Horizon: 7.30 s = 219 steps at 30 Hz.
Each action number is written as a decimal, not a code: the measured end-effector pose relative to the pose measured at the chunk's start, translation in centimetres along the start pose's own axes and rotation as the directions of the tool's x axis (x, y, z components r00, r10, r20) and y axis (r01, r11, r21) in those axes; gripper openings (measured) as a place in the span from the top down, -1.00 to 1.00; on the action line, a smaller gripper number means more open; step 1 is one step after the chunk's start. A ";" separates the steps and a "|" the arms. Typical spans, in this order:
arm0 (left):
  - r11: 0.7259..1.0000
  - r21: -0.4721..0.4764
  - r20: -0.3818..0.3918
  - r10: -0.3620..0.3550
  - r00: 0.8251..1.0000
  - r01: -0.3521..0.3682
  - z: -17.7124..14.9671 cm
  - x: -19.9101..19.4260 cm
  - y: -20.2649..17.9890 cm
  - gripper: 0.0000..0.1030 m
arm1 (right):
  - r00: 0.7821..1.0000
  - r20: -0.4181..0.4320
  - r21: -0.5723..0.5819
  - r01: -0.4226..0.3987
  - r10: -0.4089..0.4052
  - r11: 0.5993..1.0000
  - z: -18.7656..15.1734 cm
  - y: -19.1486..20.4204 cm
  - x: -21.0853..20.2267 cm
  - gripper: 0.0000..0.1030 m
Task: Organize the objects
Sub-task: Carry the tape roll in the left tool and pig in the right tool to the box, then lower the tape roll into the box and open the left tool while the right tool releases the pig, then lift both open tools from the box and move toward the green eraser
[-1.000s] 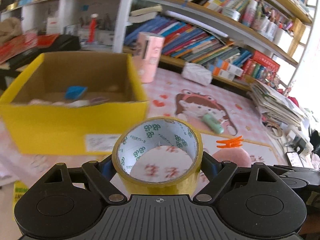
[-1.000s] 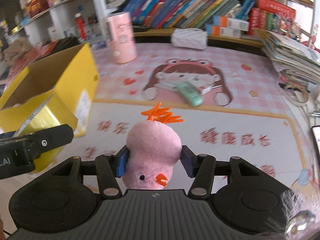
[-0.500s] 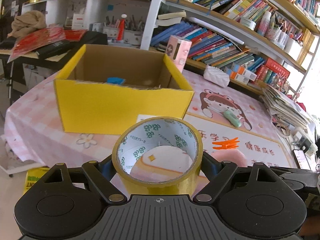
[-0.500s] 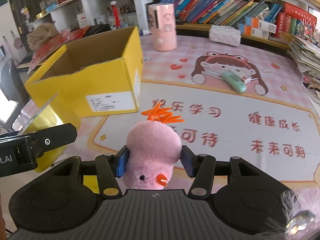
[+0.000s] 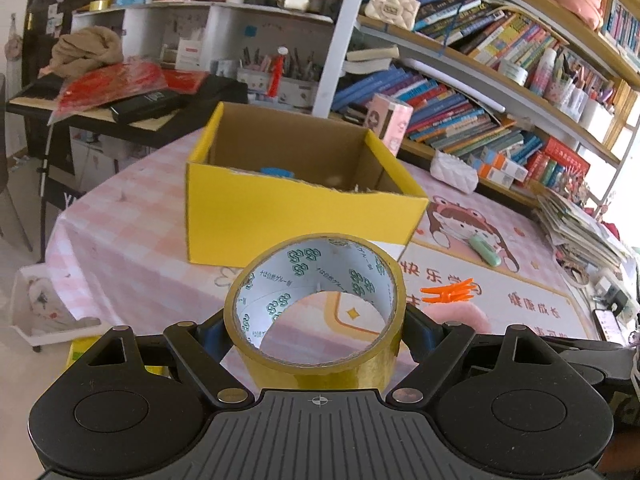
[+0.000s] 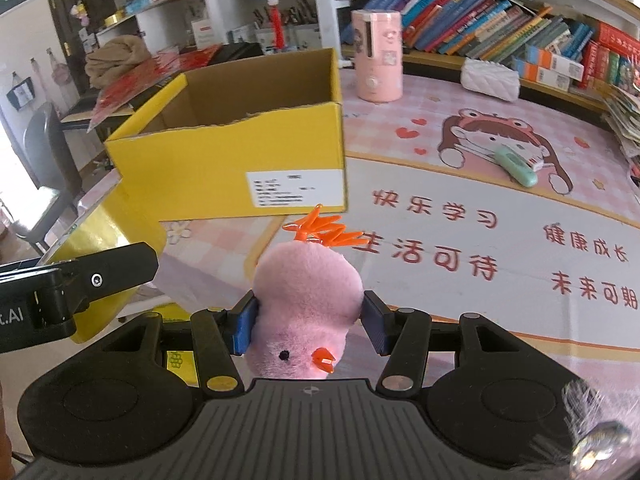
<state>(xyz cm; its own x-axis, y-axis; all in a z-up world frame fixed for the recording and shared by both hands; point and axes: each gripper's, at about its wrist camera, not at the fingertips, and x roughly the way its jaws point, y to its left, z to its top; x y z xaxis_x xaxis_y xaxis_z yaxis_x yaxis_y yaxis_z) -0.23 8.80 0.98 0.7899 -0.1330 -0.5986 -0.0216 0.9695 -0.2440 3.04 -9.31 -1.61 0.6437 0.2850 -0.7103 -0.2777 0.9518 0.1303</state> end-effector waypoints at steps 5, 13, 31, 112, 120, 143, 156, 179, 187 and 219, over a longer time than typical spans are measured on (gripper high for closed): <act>1.000 -0.004 0.036 0.002 0.999 -0.002 0.5 -0.9 0.6 -0.66 | 1.000 0.021 -0.023 -0.002 0.003 1.000 0.3 1.3 -0.4 0.00; 1.000 -0.003 0.090 0.006 0.996 -0.006 1.8 -1.2 1.1 -0.66 | 0.998 0.058 -0.067 -0.007 0.011 0.998 1.5 2.2 -0.8 0.00; 0.998 0.005 0.217 0.061 0.974 -0.063 9.6 3.8 0.4 -0.66 | 0.967 0.250 -0.077 -0.026 0.045 0.997 12.4 0.1 1.7 0.00; 0.972 0.089 0.179 0.199 0.963 -0.218 10.1 9.0 -2.5 -0.86 | 0.961 0.276 -0.183 0.029 0.023 0.983 16.5 -4.2 6.9 -0.42; 0.971 0.084 0.159 0.208 0.965 -0.223 8.4 7.5 -1.8 -0.86 | 0.968 0.243 -0.125 0.091 -0.058 0.988 12.6 -4.4 5.4 -0.46; 0.972 0.115 0.025 0.201 0.979 -0.203 2.1 3.1 -0.8 -0.91 | 0.986 0.112 -0.083 0.132 -0.122 0.988 3.6 -0.9 2.2 -0.63; 0.978 0.124 0.012 0.169 0.985 -0.170 -0.1 1.1 -1.2 -0.93 | 0.985 0.103 -0.067 0.149 -0.141 0.987 0.4 -0.5 -0.1 -0.65; 0.958 0.286 -0.051 -0.007 0.999 0.021 -2.1 1.9 -6.9 -0.93 | 0.951 0.069 0.084 0.297 -0.303 0.951 -3.6 -4.8 -3.6 -0.74; 0.951 0.304 -0.061 -0.043 0.997 0.060 -1.2 3.9 -9.1 -0.93 | 0.935 0.065 0.121 0.338 -0.347 0.933 -3.1 -7.1 -3.6 -0.75; 0.954 0.287 -0.080 -0.067 0.995 0.087 3.7 15.0 -18.6 -0.93 | 0.934 0.034 0.102 0.350 -0.355 0.931 5.4 -19.9 2.1 -0.75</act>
<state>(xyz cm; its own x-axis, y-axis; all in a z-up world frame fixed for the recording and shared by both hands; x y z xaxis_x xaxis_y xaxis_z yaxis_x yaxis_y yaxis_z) 14.30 -10.48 -0.61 0.7381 -0.2136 -0.6400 0.2240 0.9723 -0.0662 13.83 -27.05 -1.97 0.7238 -0.0681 -0.6866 0.0397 0.9976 -0.0570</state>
